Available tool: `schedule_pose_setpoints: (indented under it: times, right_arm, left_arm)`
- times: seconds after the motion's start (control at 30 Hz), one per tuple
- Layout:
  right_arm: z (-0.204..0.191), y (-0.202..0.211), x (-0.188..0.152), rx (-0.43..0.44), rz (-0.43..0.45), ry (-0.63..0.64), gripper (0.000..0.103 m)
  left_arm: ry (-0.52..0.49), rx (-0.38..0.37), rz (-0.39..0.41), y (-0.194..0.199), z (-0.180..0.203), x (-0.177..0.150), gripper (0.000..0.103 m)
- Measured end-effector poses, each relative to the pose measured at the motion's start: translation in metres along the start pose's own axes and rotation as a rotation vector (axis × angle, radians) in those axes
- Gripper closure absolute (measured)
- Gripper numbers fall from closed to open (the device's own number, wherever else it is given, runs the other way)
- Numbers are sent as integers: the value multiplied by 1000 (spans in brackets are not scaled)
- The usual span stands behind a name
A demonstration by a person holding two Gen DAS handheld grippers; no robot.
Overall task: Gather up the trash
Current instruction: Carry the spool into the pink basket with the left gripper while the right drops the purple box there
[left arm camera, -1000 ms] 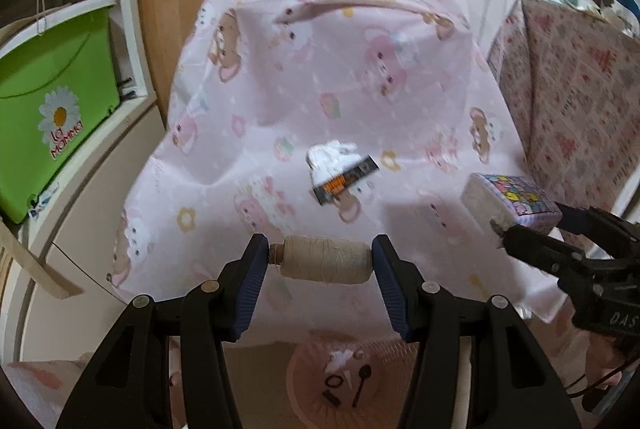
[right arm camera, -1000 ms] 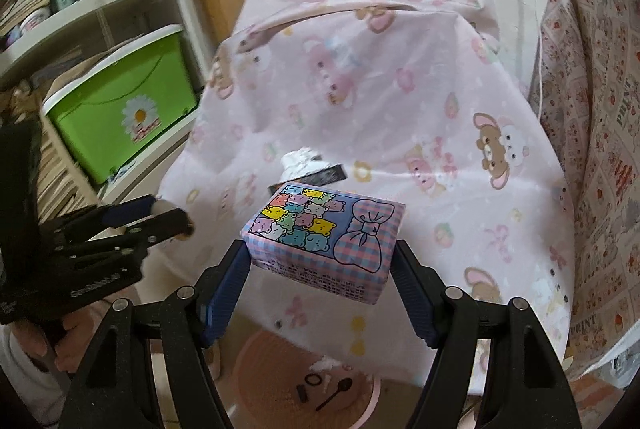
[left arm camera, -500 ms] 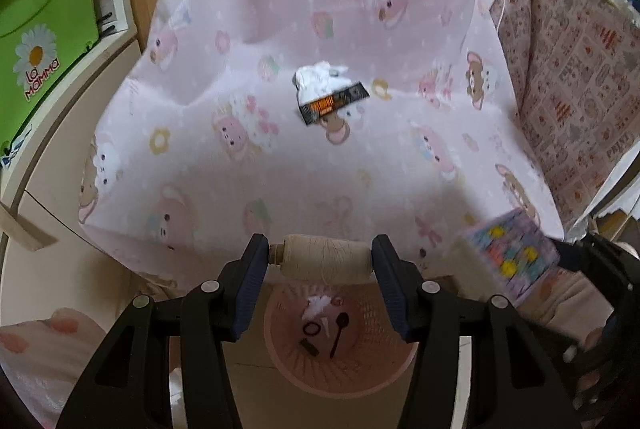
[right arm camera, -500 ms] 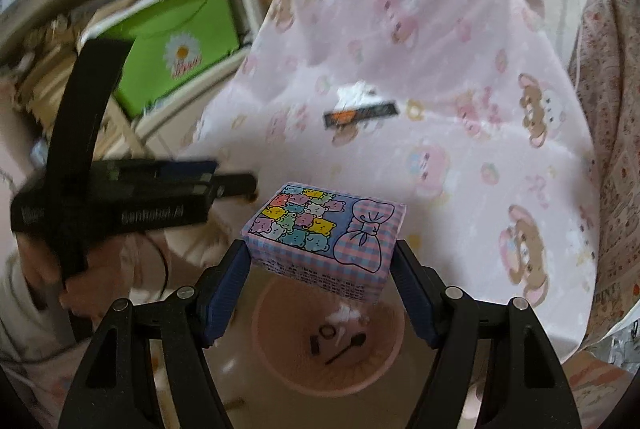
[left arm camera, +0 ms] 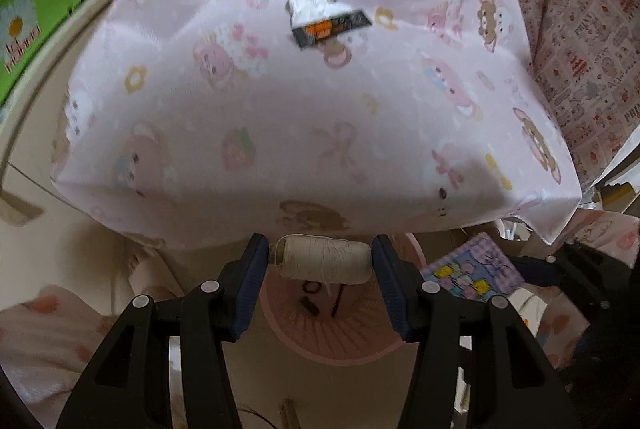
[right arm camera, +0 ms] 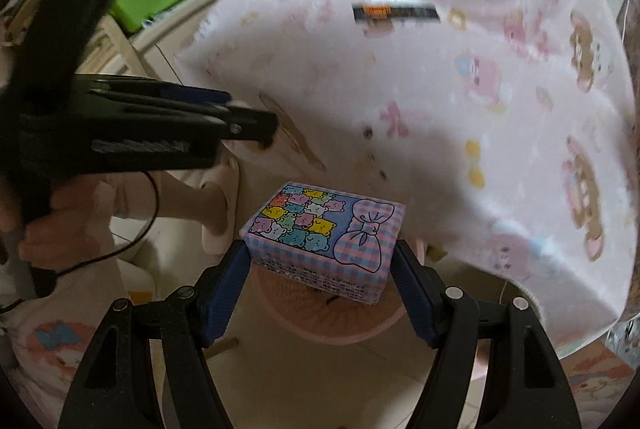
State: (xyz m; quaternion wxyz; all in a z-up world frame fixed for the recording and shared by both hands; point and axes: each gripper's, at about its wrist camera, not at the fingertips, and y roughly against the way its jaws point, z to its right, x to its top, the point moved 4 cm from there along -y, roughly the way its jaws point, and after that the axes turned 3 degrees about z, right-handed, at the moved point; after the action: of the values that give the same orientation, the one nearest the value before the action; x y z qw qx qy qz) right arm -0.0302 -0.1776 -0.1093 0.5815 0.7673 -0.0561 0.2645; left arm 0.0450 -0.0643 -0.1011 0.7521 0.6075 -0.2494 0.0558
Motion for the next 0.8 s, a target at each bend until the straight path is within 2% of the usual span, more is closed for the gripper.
schedule_pose_setpoints:
  times: [0.1, 0.23, 0.57, 0.8]
  right_arm:
    - [6, -18, -5, -8, -53, -24, 29]
    - [11, -41, -10, -35, -108, -35, 29]
    - [10, -100, -28, -122, -230, -7, 29]
    - [17, -125, -40, -148, -302, -26, 29]
  left_arm:
    - [28, -17, -53, -13, -4, -5, 51]
    - [39, 11, -106, -32, -8, -12, 51]
    - [107, 14, -267, -82, -11, -34, 51]
    - [115, 37, -333, -103, -11, -43, 50]
